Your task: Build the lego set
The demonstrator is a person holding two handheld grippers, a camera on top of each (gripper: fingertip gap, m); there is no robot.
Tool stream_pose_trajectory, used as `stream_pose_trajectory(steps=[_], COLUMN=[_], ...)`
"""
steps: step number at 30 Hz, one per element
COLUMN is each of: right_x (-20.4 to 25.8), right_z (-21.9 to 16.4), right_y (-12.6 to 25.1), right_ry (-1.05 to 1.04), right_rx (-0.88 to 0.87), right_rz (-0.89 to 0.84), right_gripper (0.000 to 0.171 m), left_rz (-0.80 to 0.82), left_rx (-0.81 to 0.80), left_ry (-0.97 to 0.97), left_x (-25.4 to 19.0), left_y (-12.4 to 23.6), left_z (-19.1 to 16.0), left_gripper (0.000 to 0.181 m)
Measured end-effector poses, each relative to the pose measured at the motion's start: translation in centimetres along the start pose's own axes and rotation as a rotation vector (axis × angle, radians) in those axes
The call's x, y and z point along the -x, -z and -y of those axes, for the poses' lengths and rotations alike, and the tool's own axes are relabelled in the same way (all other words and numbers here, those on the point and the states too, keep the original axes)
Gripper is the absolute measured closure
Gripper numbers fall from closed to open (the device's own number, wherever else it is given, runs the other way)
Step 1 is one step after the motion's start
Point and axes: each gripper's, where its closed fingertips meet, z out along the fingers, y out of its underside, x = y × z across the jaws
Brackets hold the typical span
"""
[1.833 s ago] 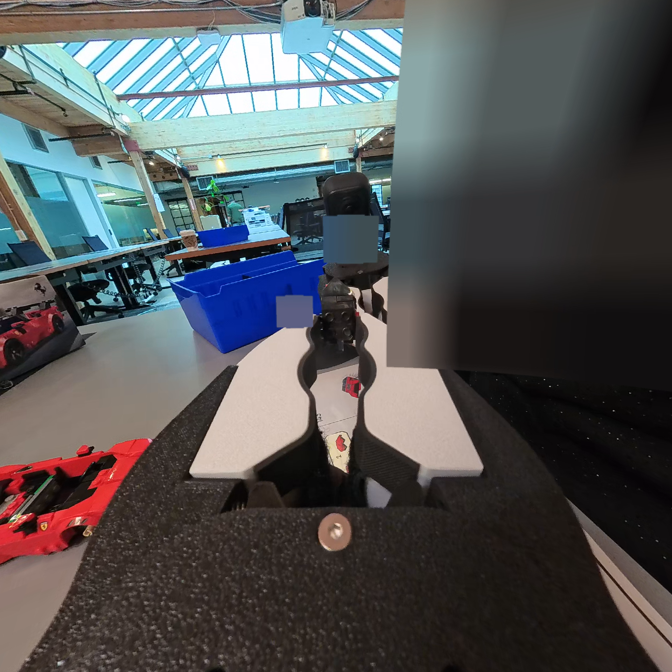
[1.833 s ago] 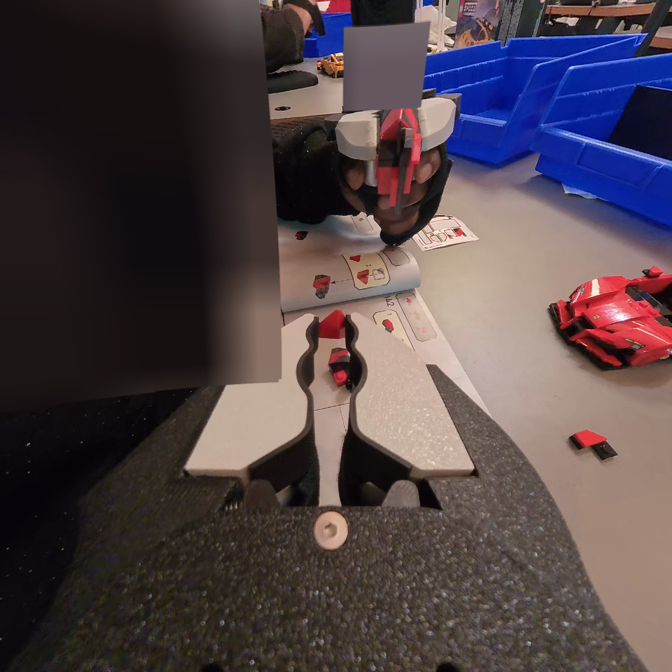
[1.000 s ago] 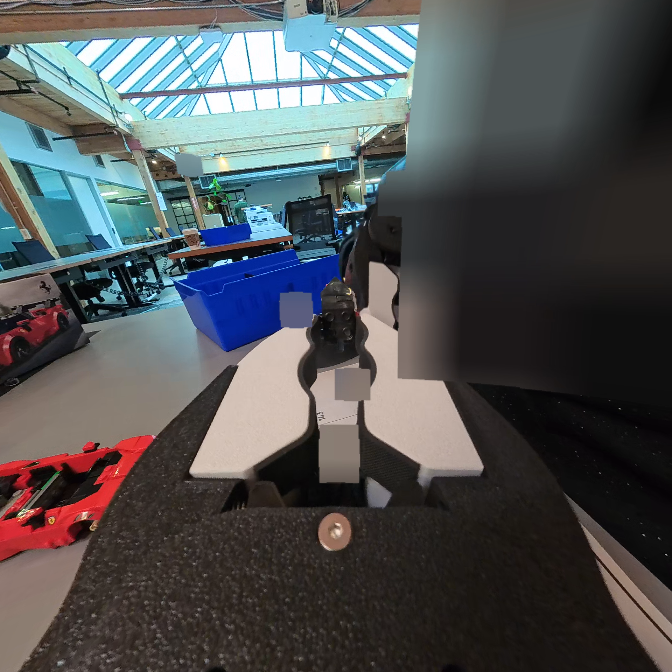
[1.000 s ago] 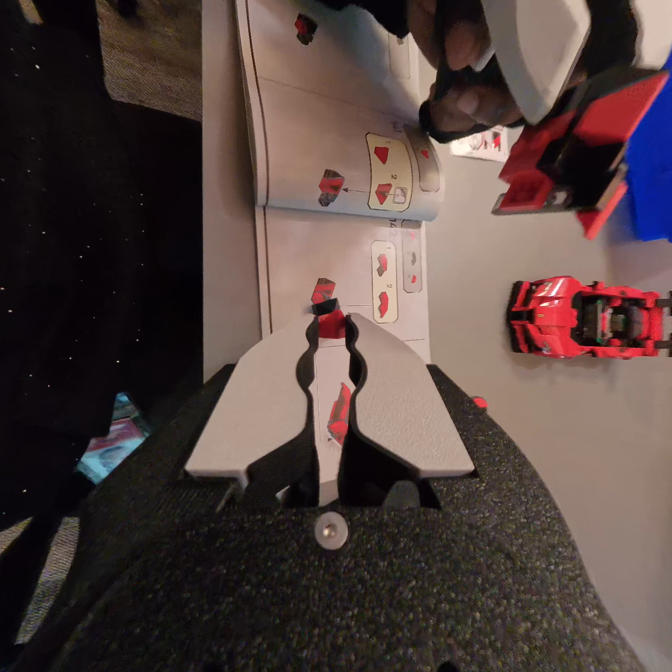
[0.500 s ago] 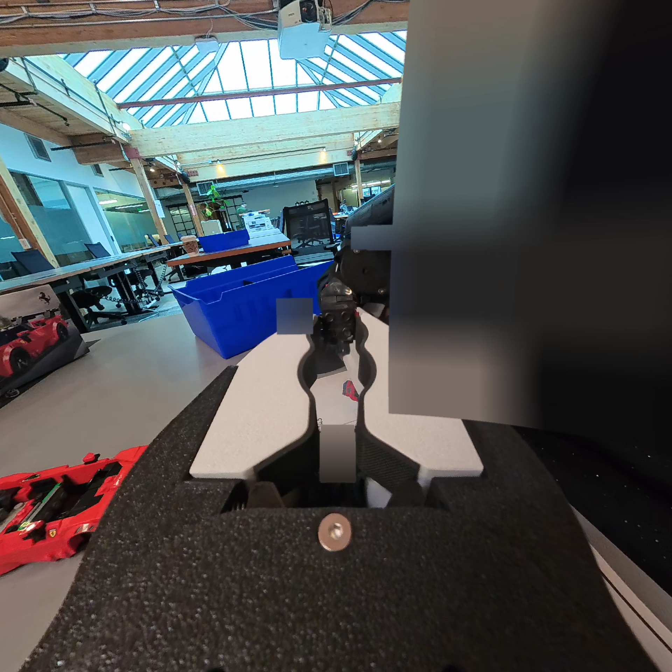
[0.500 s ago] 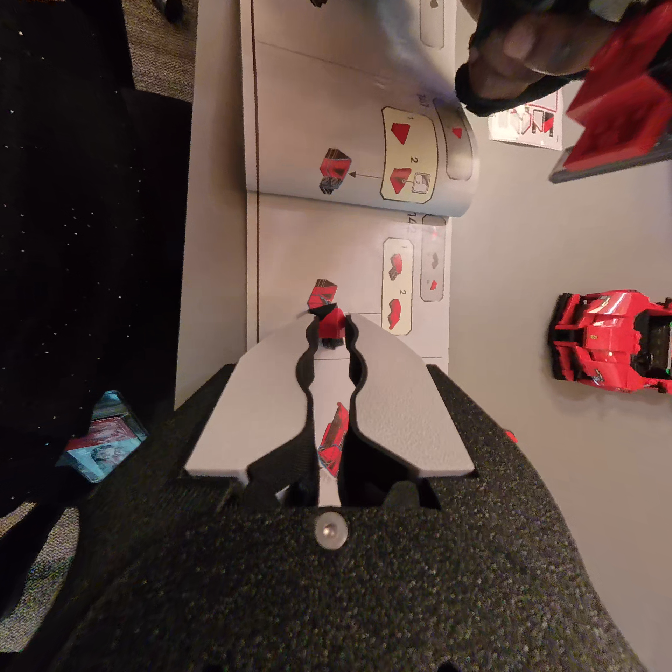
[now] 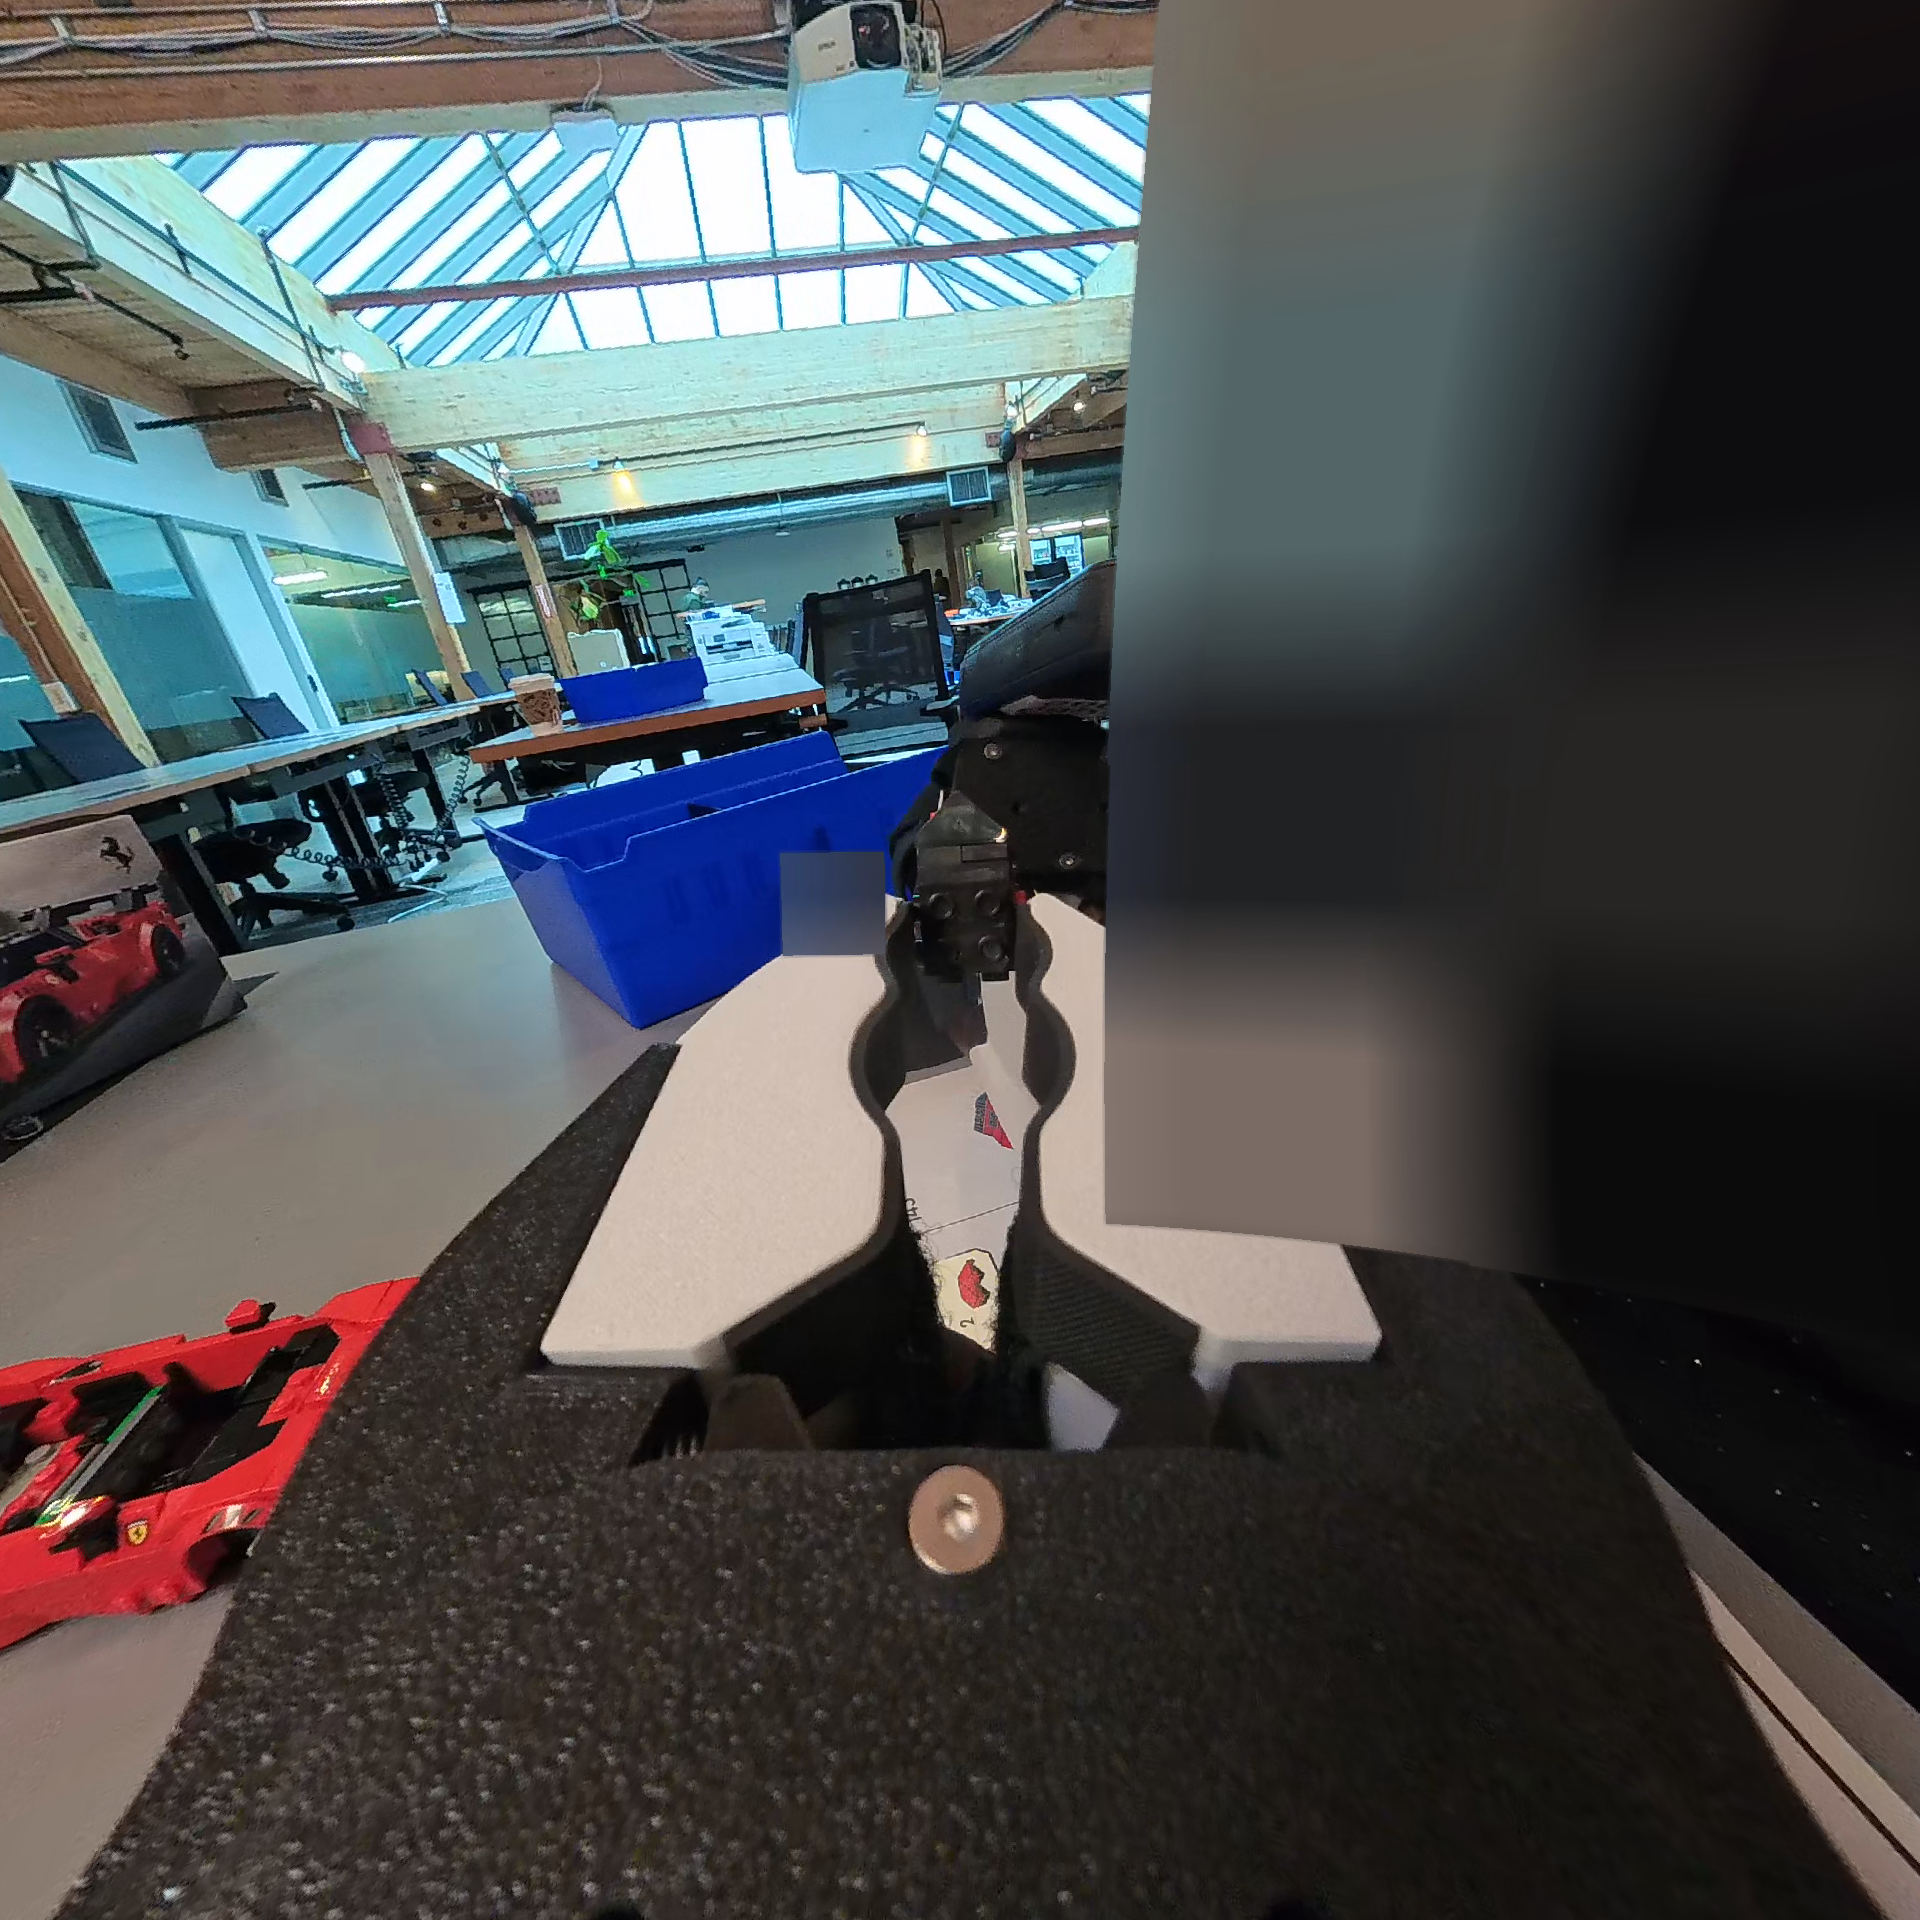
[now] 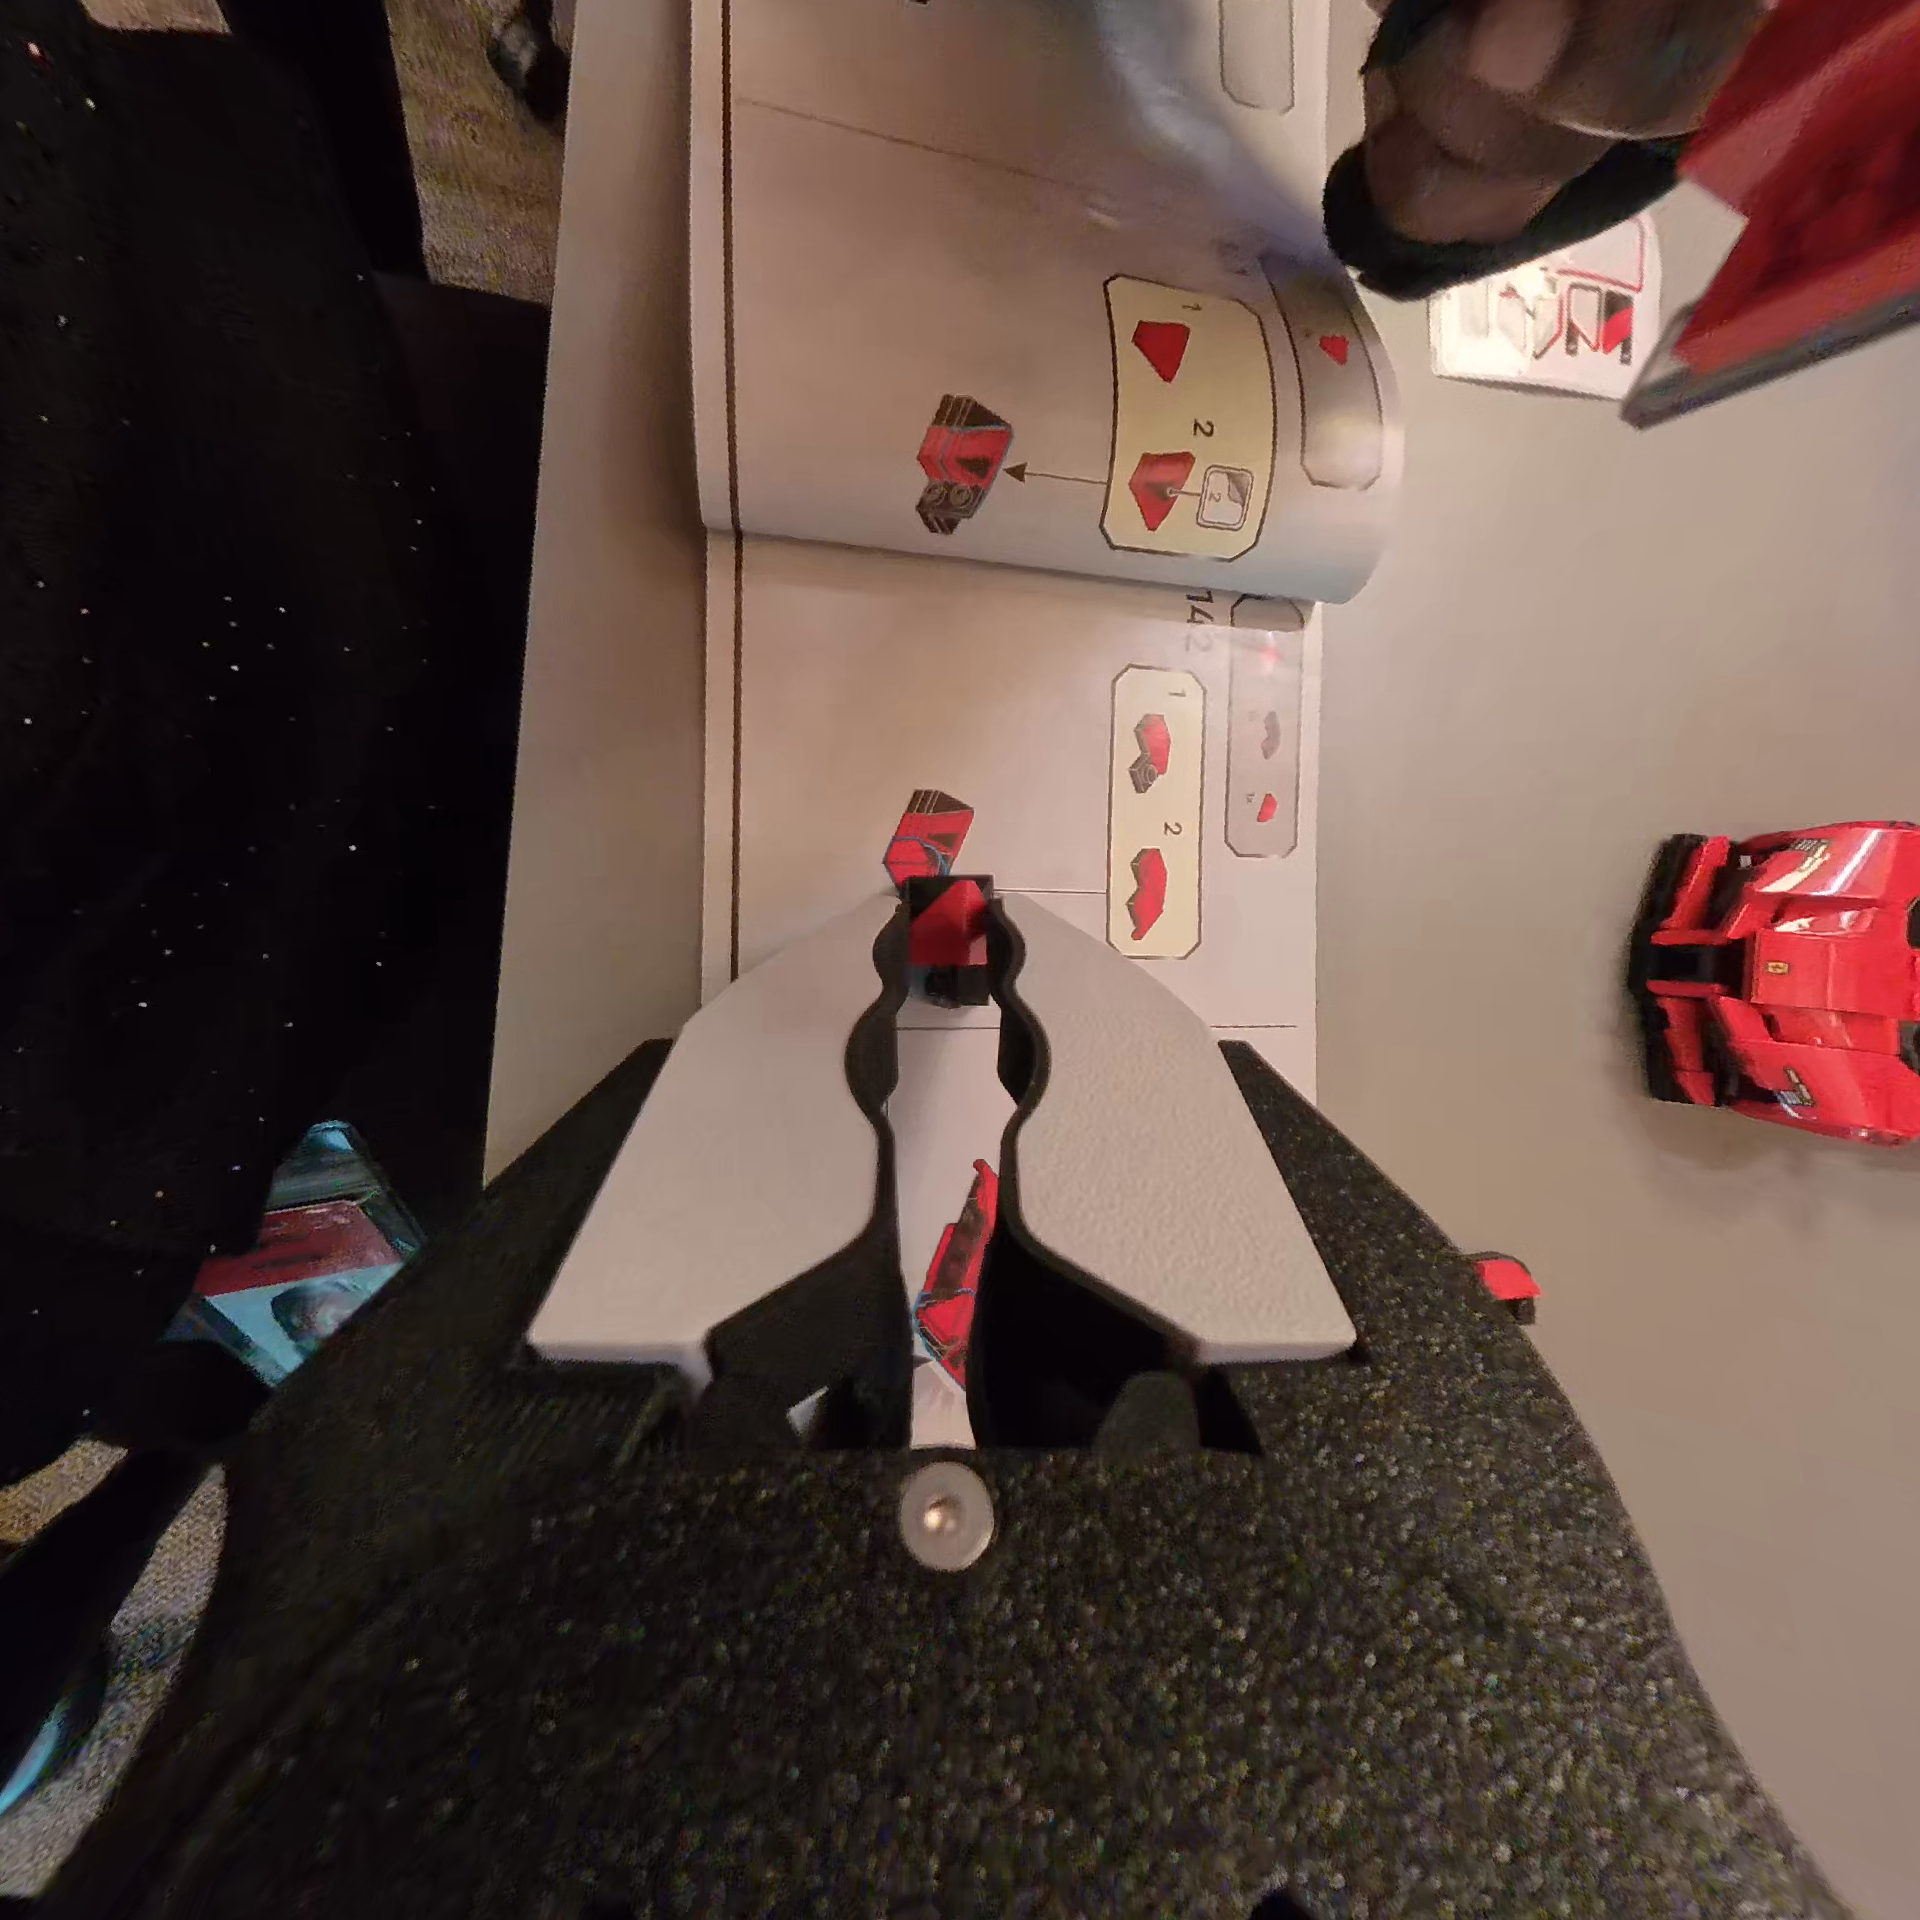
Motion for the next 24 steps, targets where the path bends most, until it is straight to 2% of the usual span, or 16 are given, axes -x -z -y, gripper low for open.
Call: stream_pose_trajectory(steps=[24], right_x=[0.01], right_z=[0.04], right_y=[-0.01], right_ry=[-0.018], right_rx=[-0.046], right_rz=[-0.01], right_gripper=[0.157], left_rz=[-0.003], left_rx=[0.0], left_ry=[-0.001], left_x=[-0.06], left_y=[0.02], left_z=[-0.05], left_gripper=[0.163])
